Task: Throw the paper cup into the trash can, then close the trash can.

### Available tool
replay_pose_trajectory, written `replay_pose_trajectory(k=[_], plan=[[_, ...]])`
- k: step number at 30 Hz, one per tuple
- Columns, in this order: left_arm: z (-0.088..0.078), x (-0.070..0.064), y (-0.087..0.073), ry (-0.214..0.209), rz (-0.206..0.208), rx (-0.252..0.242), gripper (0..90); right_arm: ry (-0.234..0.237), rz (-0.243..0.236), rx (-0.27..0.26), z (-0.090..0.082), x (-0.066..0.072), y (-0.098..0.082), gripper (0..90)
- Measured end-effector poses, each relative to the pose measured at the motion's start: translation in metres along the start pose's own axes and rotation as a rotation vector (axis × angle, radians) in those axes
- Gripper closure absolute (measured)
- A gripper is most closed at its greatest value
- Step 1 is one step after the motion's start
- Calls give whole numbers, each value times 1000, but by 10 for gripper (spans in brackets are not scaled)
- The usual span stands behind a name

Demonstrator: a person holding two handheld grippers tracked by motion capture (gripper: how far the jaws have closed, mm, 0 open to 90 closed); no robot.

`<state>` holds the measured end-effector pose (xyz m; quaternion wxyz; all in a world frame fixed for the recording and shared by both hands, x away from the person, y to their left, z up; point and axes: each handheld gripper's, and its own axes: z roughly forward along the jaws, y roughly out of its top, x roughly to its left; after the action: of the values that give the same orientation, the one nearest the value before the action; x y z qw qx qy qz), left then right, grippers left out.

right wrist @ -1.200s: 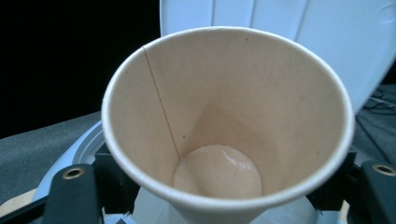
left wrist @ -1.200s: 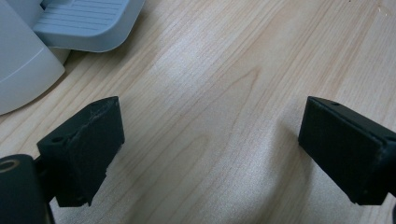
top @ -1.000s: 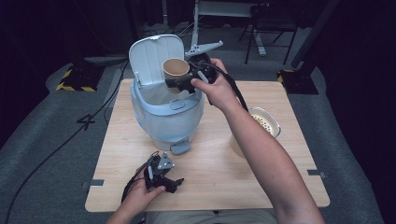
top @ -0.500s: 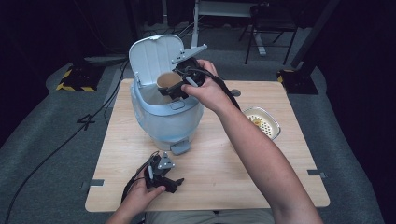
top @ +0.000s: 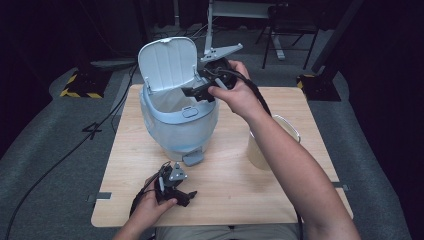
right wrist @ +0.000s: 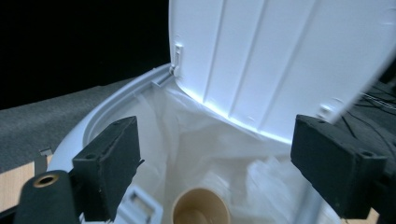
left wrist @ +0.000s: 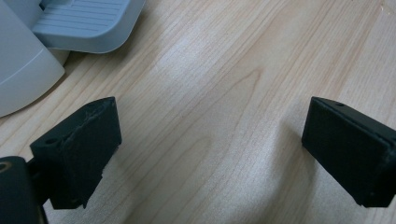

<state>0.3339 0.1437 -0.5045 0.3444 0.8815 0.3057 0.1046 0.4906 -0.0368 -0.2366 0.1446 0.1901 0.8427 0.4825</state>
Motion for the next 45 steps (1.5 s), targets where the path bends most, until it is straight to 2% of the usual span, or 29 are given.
replay_pose_trajectory(k=[4,12,17,24,28,32,36,40,44,45], plan=[[-1,3,-1,-2,2,7,53,-18,-33,-4,-27,-1,-2,182],[-2,4,-2,12,-9,1,47,-19,-45,-30,-79,-1,-18,207],[-3,5,-3,1,0,5,47,7,-37,-45,-112,2,-44,232],[-5,7,-5,1,2,2,47,-12,15,-43,-147,-2,-86,235],[-6,10,-7,-6,8,4,48,-36,41,-39,-161,-3,-105,239],[-8,10,-8,7,-7,-1,56,-48,73,-24,-172,-3,-126,239],[-11,12,-10,20,-18,-17,122,-65,91,-19,-183,-2,-150,240],[-16,15,-11,31,-29,5,173,-95,98,3,-189,0,-177,239],[-21,17,-13,45,-34,19,192,-62,143,-5,-194,5,-205,237],[-22,17,-14,49,-38,18,198,-72,139,-3,-195,6,-212,236]])
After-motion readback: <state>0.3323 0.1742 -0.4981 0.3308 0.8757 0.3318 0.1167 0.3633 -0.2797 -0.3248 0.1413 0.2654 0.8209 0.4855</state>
